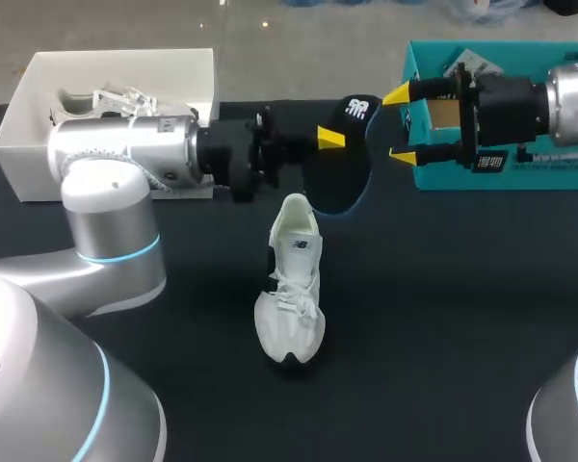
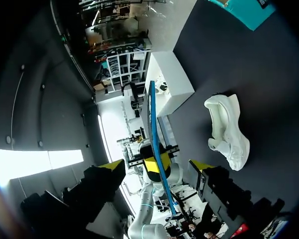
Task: Take the shoe out of the shoebox, open the shoe tongue, remove and reinsert the insole, then place the shoe into the shoebox
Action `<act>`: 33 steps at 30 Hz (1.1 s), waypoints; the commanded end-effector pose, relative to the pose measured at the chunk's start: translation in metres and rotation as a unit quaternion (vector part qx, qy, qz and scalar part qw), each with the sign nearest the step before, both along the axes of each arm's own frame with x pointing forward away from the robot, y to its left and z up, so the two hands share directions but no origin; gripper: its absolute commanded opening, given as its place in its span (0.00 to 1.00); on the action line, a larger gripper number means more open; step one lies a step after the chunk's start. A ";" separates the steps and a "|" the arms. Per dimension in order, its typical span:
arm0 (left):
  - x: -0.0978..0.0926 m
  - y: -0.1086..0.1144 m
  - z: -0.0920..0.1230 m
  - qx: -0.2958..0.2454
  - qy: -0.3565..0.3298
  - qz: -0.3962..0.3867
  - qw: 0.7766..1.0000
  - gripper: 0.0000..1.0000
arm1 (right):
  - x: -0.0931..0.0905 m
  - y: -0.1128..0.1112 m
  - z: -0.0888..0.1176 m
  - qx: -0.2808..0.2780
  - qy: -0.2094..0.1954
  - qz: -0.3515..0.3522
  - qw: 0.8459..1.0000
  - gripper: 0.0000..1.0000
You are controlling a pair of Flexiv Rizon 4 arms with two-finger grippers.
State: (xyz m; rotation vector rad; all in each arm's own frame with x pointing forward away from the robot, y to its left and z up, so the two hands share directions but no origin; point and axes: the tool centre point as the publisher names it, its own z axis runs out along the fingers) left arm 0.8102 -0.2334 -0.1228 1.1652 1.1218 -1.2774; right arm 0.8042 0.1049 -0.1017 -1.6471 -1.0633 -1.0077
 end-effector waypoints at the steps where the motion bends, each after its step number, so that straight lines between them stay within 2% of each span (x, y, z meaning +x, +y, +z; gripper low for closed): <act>1: -0.004 0.006 0.001 0.000 0.033 0.011 0.999 0.00 | -0.018 -0.020 0.008 -0.006 -0.001 -0.010 1.000 1.00; 4: -0.001 0.007 0.004 0.000 0.114 0.023 0.993 0.00 | -0.021 -0.023 0.010 0.003 0.007 -0.012 1.000 1.00; 18: 0.001 0.007 0.004 0.004 0.109 0.029 0.994 0.00 | -0.030 -0.015 0.010 -0.012 -0.004 -0.007 1.000 1.00; 19: 0.005 0.007 0.008 0.000 0.206 0.010 0.978 0.00 | -0.031 -0.015 0.009 -0.012 -0.003 -0.006 1.000 1.00; 20: 0.006 0.006 0.008 -0.008 0.305 -0.012 0.952 0.00 | -0.032 -0.014 0.009 -0.012 -0.002 -0.006 1.000 1.00; 21: 0.004 0.004 0.008 0.031 0.395 -0.027 0.918 0.00 | -0.033 -0.014 0.008 -0.012 0.000 -0.005 1.000 1.00; 22: 0.002 0.002 0.006 0.051 0.449 -0.043 0.891 0.00 | -0.033 -0.013 0.008 -0.013 0.001 -0.005 1.000 1.00; 23: -0.004 0.003 0.014 -0.013 0.503 -0.068 0.862 0.00 | -0.034 -0.012 0.008 -0.014 0.002 -0.003 1.000 1.00; 24: -0.011 0.000 0.016 0.017 0.549 -0.122 0.826 0.00 | -0.035 -0.012 0.008 -0.014 0.002 -0.002 1.000 1.00; 25: -0.014 0.000 0.017 0.016 0.551 -0.141 0.823 0.00 | -0.035 -0.011 0.008 -0.015 0.002 -0.002 1.000 1.00; 33: -0.014 0.000 0.017 0.016 0.551 -0.141 0.823 0.00 | -0.037 -0.012 0.010 -0.012 0.001 -0.002 1.000 1.00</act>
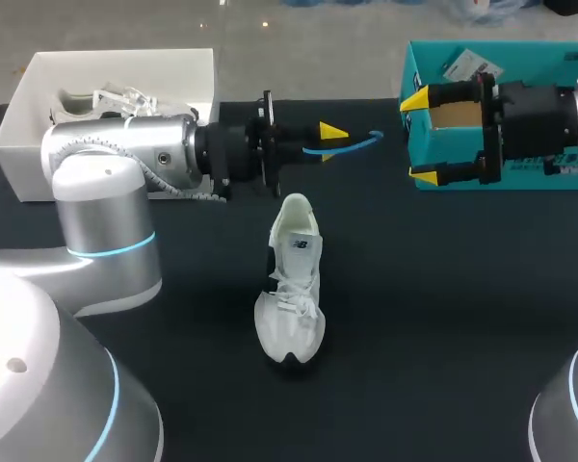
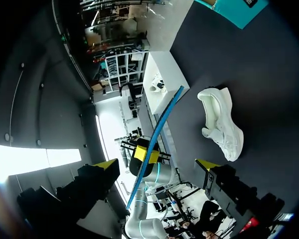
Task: Take the shoe out of the shoebox, open the shoe tongue, remove and reinsert the insole, then place the shoe into the shoebox
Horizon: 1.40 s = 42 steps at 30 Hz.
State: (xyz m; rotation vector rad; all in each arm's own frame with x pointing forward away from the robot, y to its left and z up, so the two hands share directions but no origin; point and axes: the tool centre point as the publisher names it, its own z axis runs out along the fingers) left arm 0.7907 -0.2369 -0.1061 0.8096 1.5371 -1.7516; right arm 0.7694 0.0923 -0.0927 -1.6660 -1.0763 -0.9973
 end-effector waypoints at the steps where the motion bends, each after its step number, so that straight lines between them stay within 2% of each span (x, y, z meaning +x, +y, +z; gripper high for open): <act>1: 0.005 0.003 0.001 -0.011 0.269 -0.116 0.956 0.00 | -0.003 0.000 0.002 -0.001 -0.001 -0.002 1.000 1.00; 7: 0.005 0.003 0.001 -0.011 0.269 -0.116 0.956 0.00 | -0.004 -0.005 0.004 -0.003 -0.002 -0.006 1.000 1.00; 8: 0.008 0.004 -0.003 -0.027 0.364 -0.101 0.925 0.00 | -0.004 -0.005 0.004 -0.003 -0.001 -0.007 1.000 1.00; 9: 0.007 0.004 -0.007 -0.042 0.418 -0.110 0.901 0.00 | -0.004 -0.005 0.005 -0.003 -0.001 -0.007 1.000 1.00; 10: 0.005 0.005 -0.006 -0.047 0.475 -0.085 0.875 0.00 | -0.005 -0.006 0.005 -0.003 -0.001 -0.008 1.000 1.00; 11: 0.002 0.006 -0.011 -0.019 0.550 -0.079 0.831 0.00 | -0.005 -0.006 0.005 -0.003 -0.001 -0.008 1.000 1.00; 12: -0.001 0.007 -0.008 -0.045 0.559 -0.082 0.824 0.00 | -0.005 -0.005 0.005 -0.003 -0.001 -0.009 1.000 1.00; 13: -0.004 0.009 -0.005 -0.024 0.589 -0.074 0.804 0.00 | -0.005 -0.005 0.005 -0.003 0.000 -0.008 1.000 1.00; 14: -0.008 0.010 -0.006 0.004 0.627 -0.084 0.774 0.00 | -0.006 -0.005 0.005 -0.004 0.000 -0.008 1.000 1.00; 16: -0.012 0.011 0.001 0.009 0.635 -0.105 0.765 0.00 | -0.006 -0.004 0.004 -0.004 0.000 -0.008 1.000 1.00; 17: -0.014 0.013 0.001 0.035 0.631 -0.102 0.768 0.00 | -0.006 -0.004 0.004 -0.004 0.001 -0.008 1.000 1.00; 31: -0.014 0.013 0.001 0.035 0.631 -0.102 0.768 0.00 | -0.006 -0.003 0.004 -0.007 0.003 -0.005 1.000 1.00; 32: -0.011 0.013 0.000 0.024 0.665 -0.104 0.739 0.00 | -0.006 -0.002 0.004 -0.007 0.003 -0.005 1.000 1.00; 33: -0.006 0.012 -0.003 0.032 0.717 -0.131 0.684 0.00 | -0.006 -0.002 0.004 -0.007 0.004 -0.005 1.000 1.00; 34: -0.007 0.012 -0.003 0.018 0.723 -0.149 0.674 0.00 | -0.006 -0.001 0.004 -0.007 0.004 -0.004 1.000 1.00; 35: -0.005 0.012 -0.005 0.027 0.768 -0.134 0.625 0.00 | -0.006 -0.001 0.004 -0.007 0.004 -0.004 1.000 1.00; 36: -0.005 0.010 -0.007 0.038 0.787 -0.148 0.597 0.00 | -0.006 0.000 0.004 -0.007 0.004 -0.003 1.000 1.00; 37: -0.005 0.011 -0.007 0.034 0.818 -0.137 0.557 0.00 | -0.007 0.000 0.004 -0.007 0.005 -0.003 1.000 1.00; 38: -0.005 0.009 -0.012 0.069 0.854 -0.143 0.495 0.00 | -0.007 0.001 0.004 -0.007 0.005 -0.002 1.000 1.00; 39: -0.006 0.010 -0.011 0.044 0.849 -0.174 0.498 0.00 | -0.007 0.001 0.003 -0.007 0.006 -0.002 1.000 1.00; 40: -0.006 0.012 -0.010 0.047 0.867 -0.168 0.467 0.00 | -0.007 0.001 0.003 -0.008 0.006 -0.002 1.000 1.00; 41: -0.008 0.012 -0.013 0.073 0.883 -0.163 0.433 0.00 | -0.007 0.002 0.003 -0.008 0.007 -0.002 1.000 1.00; 42: -0.008 0.013 -0.013 0.060 0.885 -0.166 0.430 0.00 | -0.007 0.002 0.002 -0.008 0.007 -0.002 1.000 1.00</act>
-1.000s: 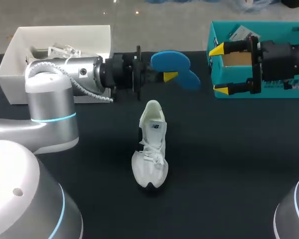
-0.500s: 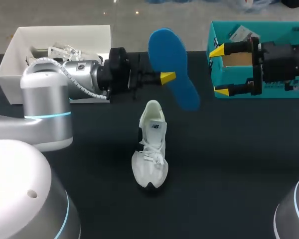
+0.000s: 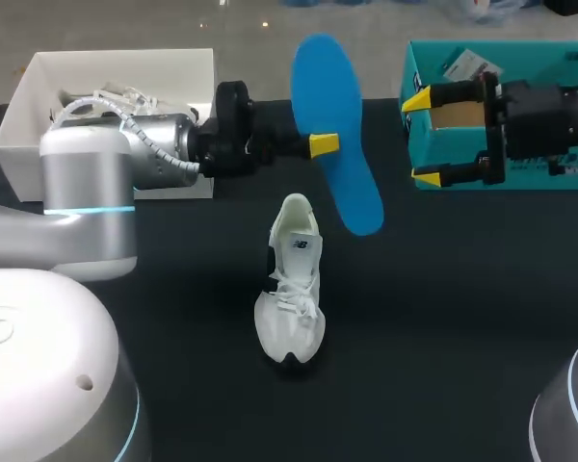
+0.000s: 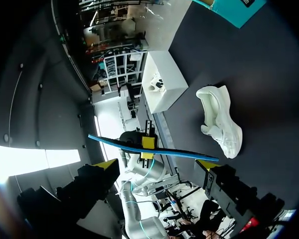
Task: Take the shoe out of the shoebox, open the shoe tongue, remove and reinsert the insole, then place the shoe into the shoebox
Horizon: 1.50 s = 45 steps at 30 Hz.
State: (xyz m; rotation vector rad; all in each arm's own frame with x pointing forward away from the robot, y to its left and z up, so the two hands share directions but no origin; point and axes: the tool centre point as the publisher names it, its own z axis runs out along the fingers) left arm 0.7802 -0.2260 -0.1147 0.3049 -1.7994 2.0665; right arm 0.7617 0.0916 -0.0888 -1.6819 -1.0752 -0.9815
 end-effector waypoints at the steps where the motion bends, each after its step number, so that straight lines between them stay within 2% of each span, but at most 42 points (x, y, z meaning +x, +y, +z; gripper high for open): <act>1: 0.001 0.003 -0.005 0.047 0.426 -0.101 0.898 0.00 | 0.001 0.003 -0.002 -0.001 0.001 -0.001 1.000 1.00; 16: 0.001 0.003 -0.005 0.047 0.426 -0.101 0.898 0.00 | 0.001 0.007 -0.008 -0.003 0.008 -0.001 1.000 1.00; 17: 0.005 0.001 -0.007 0.044 0.467 -0.118 0.875 0.00 | 0.001 0.007 -0.008 -0.003 0.008 -0.001 1.000 1.00; 19: 0.010 -0.003 -0.014 0.048 0.503 -0.141 0.851 0.00 | 0.000 0.008 -0.008 -0.003 0.009 0.000 1.000 1.00; 23: 0.014 -0.008 -0.027 0.077 0.547 -0.162 0.817 0.00 | 0.000 0.007 -0.006 -0.004 0.009 0.000 1.000 1.00; 25: 0.014 -0.008 -0.032 0.090 0.556 -0.160 0.810 0.00 | 0.000 0.006 -0.005 -0.005 0.007 -0.001 1.000 1.00; 31: 0.013 -0.006 -0.038 0.113 0.534 -0.167 0.821 0.00 | 0.001 0.002 0.003 -0.016 -0.008 -0.007 1.000 1.00; 36: 0.011 -0.007 -0.039 0.115 0.527 -0.171 0.824 0.00 | -0.001 -0.004 0.019 -0.037 -0.018 -0.014 0.999 1.00; 40: 0.009 -0.007 -0.041 0.112 0.517 -0.170 0.831 0.00 | -0.004 -0.004 0.031 -0.099 -0.027 -0.014 0.995 1.00; 45: 0.008 -0.009 -0.041 0.118 0.508 -0.162 0.838 0.00 | -0.006 -0.002 0.042 -0.191 -0.047 -0.009 0.980 1.00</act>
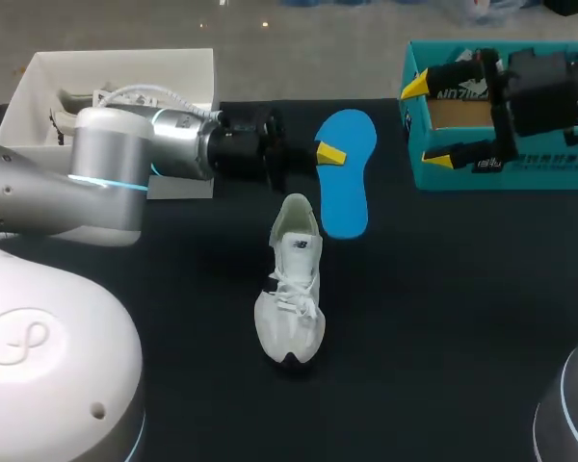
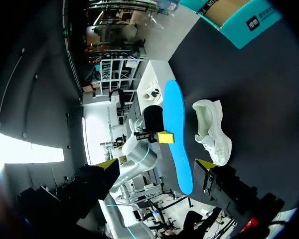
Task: Take the shoe out of the shoebox, open the shoe tongue, remove and reinsert the insole, then place the shoe into the shoebox
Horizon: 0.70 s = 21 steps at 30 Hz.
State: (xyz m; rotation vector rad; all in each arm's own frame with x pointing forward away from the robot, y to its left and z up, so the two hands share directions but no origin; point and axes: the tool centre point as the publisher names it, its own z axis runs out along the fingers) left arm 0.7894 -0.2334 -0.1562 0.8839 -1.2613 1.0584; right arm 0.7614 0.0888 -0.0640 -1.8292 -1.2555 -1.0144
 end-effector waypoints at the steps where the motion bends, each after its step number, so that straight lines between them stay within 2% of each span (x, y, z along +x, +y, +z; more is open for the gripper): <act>1: -0.001 -0.002 0.000 0.005 0.002 0.001 1.000 0.00 | -0.007 0.003 0.018 -0.108 0.007 0.000 0.994 1.00; 3: -0.001 -0.003 0.001 0.006 0.004 0.001 1.000 0.00 | -0.008 0.008 0.019 -0.161 0.006 0.003 0.987 1.00; 7: -0.001 -0.006 0.003 0.015 0.000 0.012 1.000 0.00 | -0.009 0.019 0.016 -0.309 -0.012 -0.005 0.951 1.00; 8: -0.001 -0.007 0.003 0.016 -0.002 0.014 1.000 0.00 | -0.008 0.021 0.016 -0.327 -0.011 -0.010 0.945 1.00; 14: -0.002 -0.009 0.007 0.017 -0.008 0.019 1.000 0.00 | -0.003 0.024 0.013 -0.379 -0.013 -0.026 0.925 1.00; 19: -0.002 -0.009 0.008 0.021 -0.009 0.024 0.999 0.00 | 0.000 0.022 0.019 -0.376 0.013 -0.064 0.924 1.00; 21: -0.003 -0.009 0.007 0.023 -0.010 0.025 0.999 0.00 | 0.001 0.019 0.025 -0.394 -0.001 -0.084 0.915 1.00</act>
